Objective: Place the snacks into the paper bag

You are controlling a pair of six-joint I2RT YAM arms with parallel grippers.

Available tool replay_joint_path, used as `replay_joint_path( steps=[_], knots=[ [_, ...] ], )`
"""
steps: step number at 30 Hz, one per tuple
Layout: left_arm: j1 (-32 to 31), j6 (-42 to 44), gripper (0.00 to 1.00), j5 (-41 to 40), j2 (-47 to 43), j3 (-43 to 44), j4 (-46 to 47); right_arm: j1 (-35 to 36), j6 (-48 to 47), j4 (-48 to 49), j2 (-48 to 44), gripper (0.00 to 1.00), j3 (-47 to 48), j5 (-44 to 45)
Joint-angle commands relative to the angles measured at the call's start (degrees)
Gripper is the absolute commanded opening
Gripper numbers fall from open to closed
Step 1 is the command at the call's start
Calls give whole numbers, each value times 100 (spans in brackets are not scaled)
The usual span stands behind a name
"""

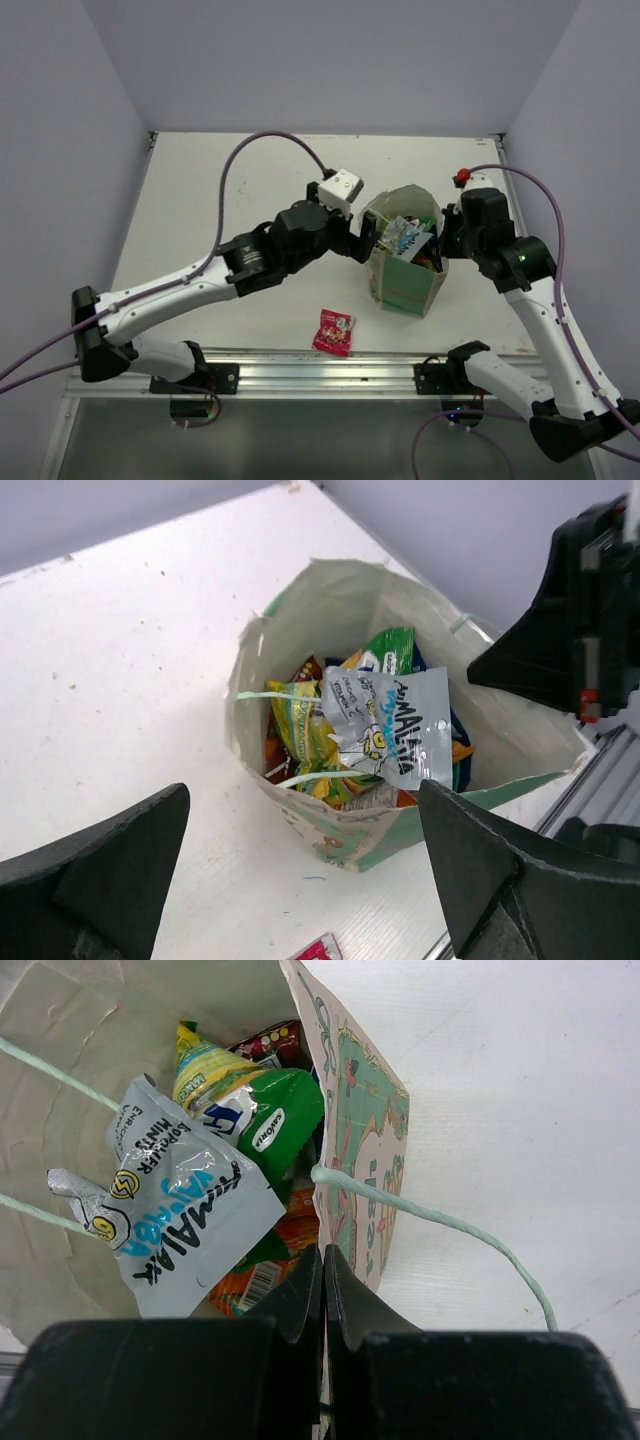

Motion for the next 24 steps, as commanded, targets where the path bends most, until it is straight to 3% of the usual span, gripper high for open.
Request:
replay_joint_path(
  steps=[1,7,13,24],
  knots=[
    [-52,-434,100,-755,-534,-578,-766,20,67,-33,-69,0,110,-26],
    [-61,-611,100,1257,-456,-1986,-1041,20,15,-24,19,0,136,-131],
    [-87,-576,100,2065,-281,-2681,-409,20,6,-24,10,0,118,-255],
    [-105,-409,98,2999,677,-2743,-47,20,-47,20,54,0,127,-334]
  ],
)
